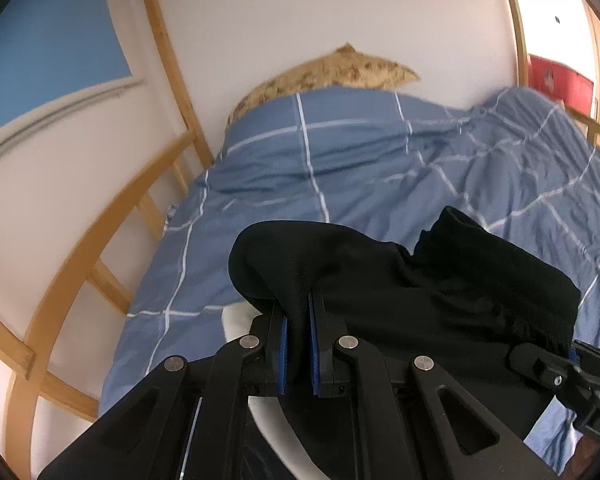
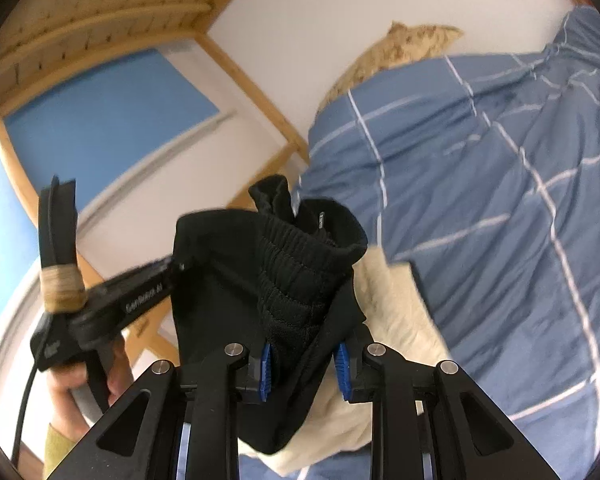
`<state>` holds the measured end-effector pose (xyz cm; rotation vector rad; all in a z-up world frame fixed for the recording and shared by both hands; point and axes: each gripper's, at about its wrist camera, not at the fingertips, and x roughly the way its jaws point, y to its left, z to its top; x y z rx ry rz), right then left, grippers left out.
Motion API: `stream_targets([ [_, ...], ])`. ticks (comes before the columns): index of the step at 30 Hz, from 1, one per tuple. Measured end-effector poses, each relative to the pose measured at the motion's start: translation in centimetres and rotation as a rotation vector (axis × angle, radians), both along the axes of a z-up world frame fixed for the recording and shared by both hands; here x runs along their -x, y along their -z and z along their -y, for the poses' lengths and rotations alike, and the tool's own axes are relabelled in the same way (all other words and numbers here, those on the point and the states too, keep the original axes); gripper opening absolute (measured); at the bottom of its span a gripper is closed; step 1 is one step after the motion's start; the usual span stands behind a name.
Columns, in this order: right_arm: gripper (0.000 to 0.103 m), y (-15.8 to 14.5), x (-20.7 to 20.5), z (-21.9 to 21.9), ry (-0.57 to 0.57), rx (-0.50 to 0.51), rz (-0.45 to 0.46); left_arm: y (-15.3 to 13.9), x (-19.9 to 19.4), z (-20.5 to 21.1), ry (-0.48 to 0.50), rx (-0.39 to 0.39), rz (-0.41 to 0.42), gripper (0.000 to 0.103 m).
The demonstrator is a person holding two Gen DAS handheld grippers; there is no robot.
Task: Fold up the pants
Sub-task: 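Lift the folded shorts with both grippers and carry them toward the clothes stack, then lower the shorts onto the clothes stack and open both grippers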
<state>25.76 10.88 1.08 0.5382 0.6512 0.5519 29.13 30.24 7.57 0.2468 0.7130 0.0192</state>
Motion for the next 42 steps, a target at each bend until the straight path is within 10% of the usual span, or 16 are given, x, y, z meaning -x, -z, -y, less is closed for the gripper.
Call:
stream_targets([
  [5, 0.029, 1.8, 0.4, -0.5, 0.005, 0.025, -0.043, 1.8, 0.0, 0.0, 0.012, -0.036, -0.03, 0.01],
  [10, 0.061, 2.1, 1.8, 0.6, 0.123, 0.112, -0.105, 2.4, 0.0, -0.4, -0.005, -0.047, -0.03, 0.014],
  [17, 0.064, -2.3, 3.4, 1.5, 0.127, 0.226, 0.084, 1.8, 1.7, -0.9, -0.066, -0.034, 0.014, 0.062],
  [25, 0.064, -6.6, 0.6, 1.9, -0.146, 0.277, 0.259, 0.1, 8.7, 0.4, -0.074, 0.065, 0.116, 0.063],
  [40, 0.055, -3.4, -7.1, -1.3, -0.366, 0.3, 0.186, 6.3, 8.9, 3.9, -0.024, 0.135, 0.028, 0.033],
  [42, 0.035, -3.1, -7.8, -2.0, -0.384, 0.312, 0.176, 7.1, 9.1, 3.8, -0.038, 0.139, 0.016, 0.033],
])
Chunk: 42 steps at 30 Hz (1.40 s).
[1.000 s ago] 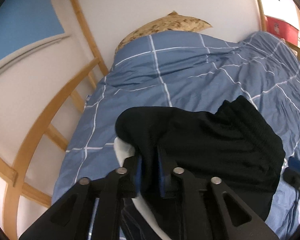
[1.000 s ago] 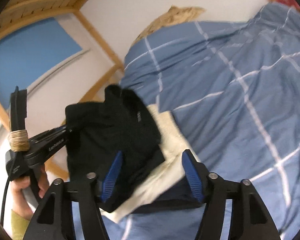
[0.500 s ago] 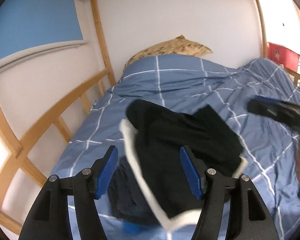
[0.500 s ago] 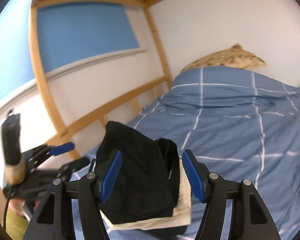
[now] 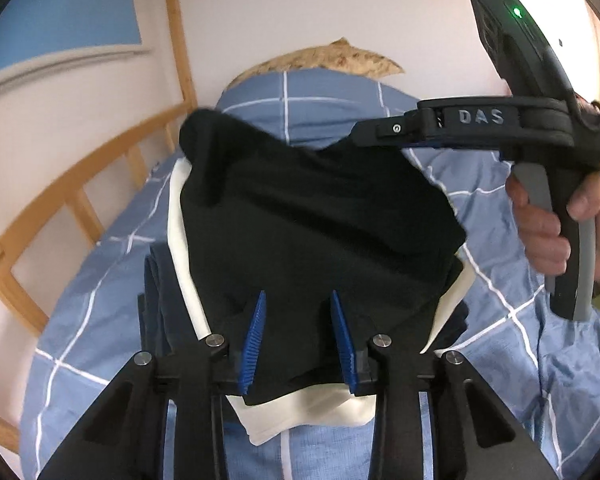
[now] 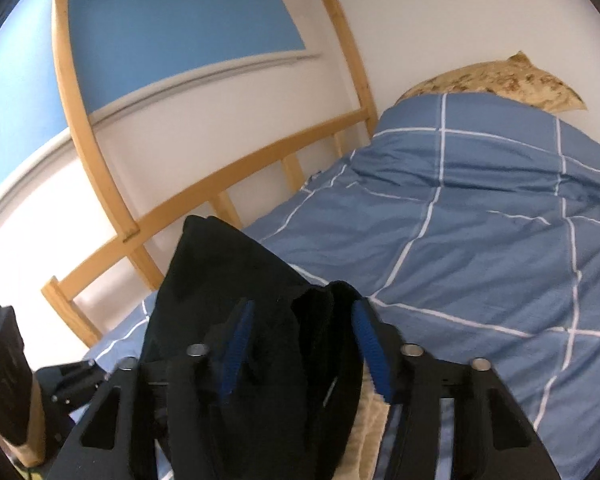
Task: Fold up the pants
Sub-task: 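Lower the shorts onto the clothes stack and open both grippers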
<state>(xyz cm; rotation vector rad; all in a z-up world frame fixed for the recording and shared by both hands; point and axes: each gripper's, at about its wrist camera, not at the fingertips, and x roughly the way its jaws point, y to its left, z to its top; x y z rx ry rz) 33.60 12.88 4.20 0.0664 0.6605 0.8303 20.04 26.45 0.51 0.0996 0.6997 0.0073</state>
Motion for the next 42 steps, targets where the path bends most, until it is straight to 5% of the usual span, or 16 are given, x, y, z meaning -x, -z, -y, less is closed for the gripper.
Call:
stream_targets([
  [3, 0.022, 0.5, -0.6, -0.8, -0.009, 0.043, 0.008, 0.6, 0.0, -0.3, -0.014, 0.006, 0.0, 0.033],
  [9, 0.022, 1.3, -1.9, -0.1, 0.12, 0.085, -0.058, 1.5, -0.2, -1.5, -0.052, 0.094, 0.004, 0.032],
  [11, 0.027, 1.5, -1.6, -0.2, 0.164, 0.146, -0.023, 1.7, 0.0, -1.5, -0.052, 0.098, 0.003, 0.032],
  [14, 0.054, 0.3, -0.5, 0.5, 0.255, 0.2, 0.088, 1.9, 0.6, -1.7, -0.063, 0.091, 0.007, 0.032],
  [15, 0.054, -0.6, -0.1, 0.9, 0.266, 0.185, 0.121, 1.9, 0.7, -1.8, -0.068, 0.09, 0.007, 0.032],
  [21, 0.054, -5.3, 1.5, -3.3, -0.096, 0.174, 0.213, 1.7, 1.5, -1.0, -0.094, 0.045, 0.025, 0.034],
  [24, 0.054, -6.7, 2.5, -7.5, -0.316, 0.252, 0.253, 1.4, 1.9, -1.1, -0.115, 0.052, 0.044, 0.035],
  [28, 0.054, -7.0, 2.8, -12.6, -0.452, 0.399, 0.297, 1.4, 2.1, -1.8, -0.176, 0.109, 0.049, 0.035],
  [34, 0.05, -6.4, 1.6, -16.5, -0.507, 0.536, 0.265, 1.6, 2.5, -2.2, -0.245, 0.197, 0.078, 0.036],
  [40, 0.033, -5.2, 0.8, -18.1, -0.516, 0.677, 0.234, 1.7, 2.5, -3.2, -0.264, 0.264, 0.088, 0.036],
  [42, 0.017, -5.3, 0.6, -18.3, -0.512, 0.681, 0.225, 1.8, 2.4, -3.3, -0.267, 0.265, 0.09, 0.036],
])
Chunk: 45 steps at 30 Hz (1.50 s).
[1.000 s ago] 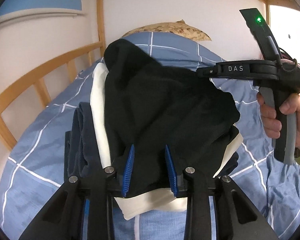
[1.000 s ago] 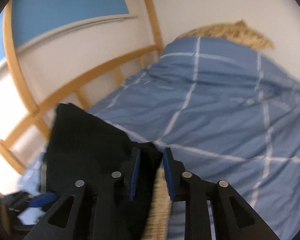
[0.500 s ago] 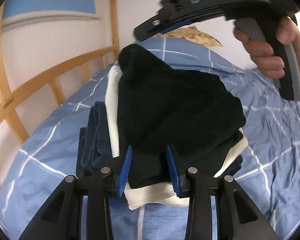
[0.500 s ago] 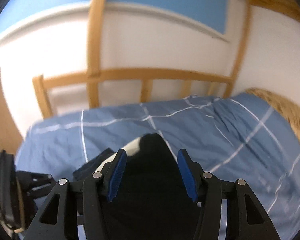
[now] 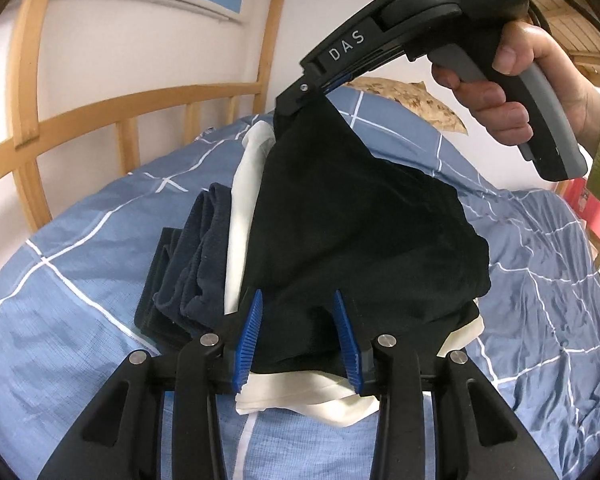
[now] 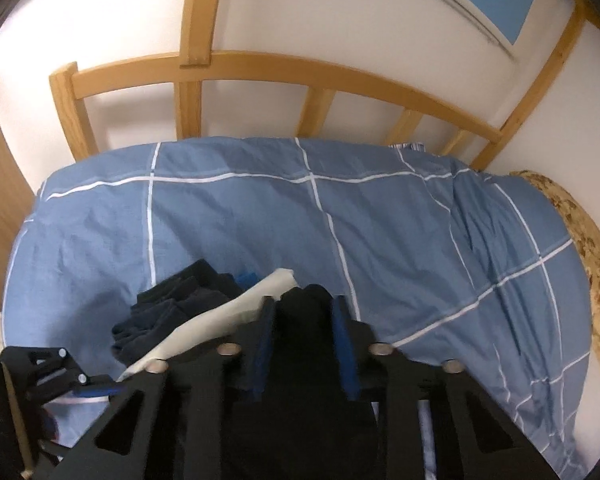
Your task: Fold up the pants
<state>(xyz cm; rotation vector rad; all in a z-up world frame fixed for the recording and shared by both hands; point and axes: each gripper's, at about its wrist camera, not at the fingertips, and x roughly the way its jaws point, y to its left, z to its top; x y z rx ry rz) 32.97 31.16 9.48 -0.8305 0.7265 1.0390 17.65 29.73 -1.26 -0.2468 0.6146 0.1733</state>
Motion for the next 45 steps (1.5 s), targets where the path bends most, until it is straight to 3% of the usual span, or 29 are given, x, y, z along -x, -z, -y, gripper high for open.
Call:
stream_targets([
  [3, 0.011, 0.0, 0.0, -0.1, -0.009, -0.013, 0.002, 0.2, -0.1, 0.1, -0.004, -0.012, 0.0, 0.036],
  [13, 0.009, 1.4, -2.3, -1.1, 0.119, -0.198, -0.05, 1.0, -0.2, 0.5, -0.041, -0.059, -0.018, 0.036],
  [19, 0.009, 1.7, -3.2, -2.1, 0.184, -0.227, -0.018, 1.1, -0.1, -0.1, -0.055, -0.003, -0.031, 0.036],
  [20, 0.013, 1.4, -3.5, -1.9, 0.203, -0.244, -0.017, 1.1, -0.2, -0.2, -0.057, 0.006, -0.036, 0.037],
  [24, 0.044, -0.2, -3.7, -0.5, 0.273, -0.31, 0.017, 0.7, -0.3, -0.2, -0.032, 0.031, -0.038, 0.048],
  [25, 0.045, -0.6, -3.7, 0.1, 0.296, -0.325, 0.021, 0.5, -0.2, 0.0, -0.028, 0.027, -0.036, 0.05],
  [28, 0.048, -2.0, -3.1, 2.8, 0.357, -0.4, 0.028, -0.7, 0.5, 0.8, -0.04, -0.016, -0.004, 0.061],
  [30, 0.065, -3.1, -2.4, 5.2, 0.404, -0.459, 0.039, -2.3, 1.8, 1.5, -0.046, -0.075, 0.049, 0.064],
  [38, 0.085, -5.6, 4.6, 18.6, 0.612, -0.639, 0.133, -7.3, 6.7, 5.0, -0.035, -0.194, 0.143, 0.088],
  [45, 0.097, -5.3, 13.0, 30.4, 0.764, -0.685, 0.252, -9.9, 10.6, 10.5, 0.013, -0.278, 0.212, 0.1],
])
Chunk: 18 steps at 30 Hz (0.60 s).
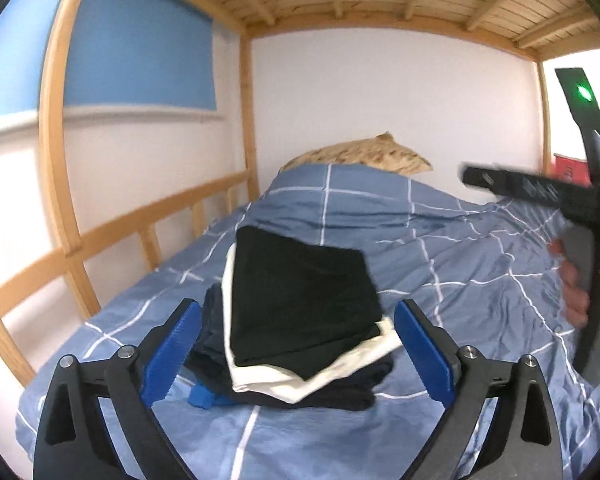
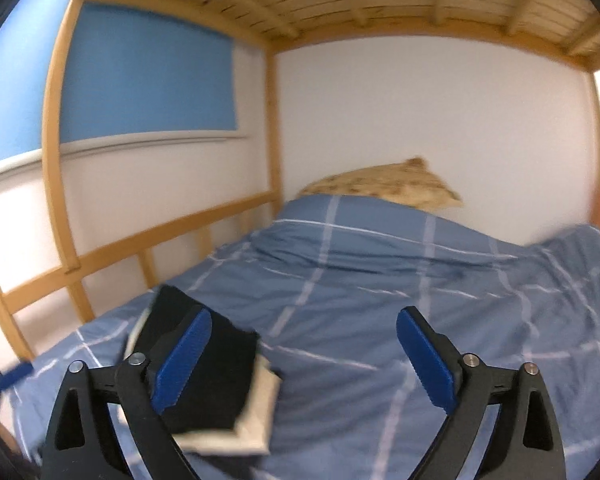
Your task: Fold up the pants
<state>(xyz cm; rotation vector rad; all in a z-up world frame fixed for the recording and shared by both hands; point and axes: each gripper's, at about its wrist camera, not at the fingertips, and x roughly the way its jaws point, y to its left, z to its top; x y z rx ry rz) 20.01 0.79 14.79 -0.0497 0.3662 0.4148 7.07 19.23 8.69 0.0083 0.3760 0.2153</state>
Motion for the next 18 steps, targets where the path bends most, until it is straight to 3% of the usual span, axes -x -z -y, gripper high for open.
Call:
stream_targets([
  [10, 0.1, 2.1, 10.5, 12.4, 0.247, -0.009, 0.014, 0.0, 5.4, 9.5, 0.08, -0.069, 0.022, 0.102],
  [18, 0.101, 4.0, 16.6, 17.6, 0.284, 0.018, -0.024, 1.2, 8.0, 13.6, 0.11, -0.005, 0.014, 0.103],
])
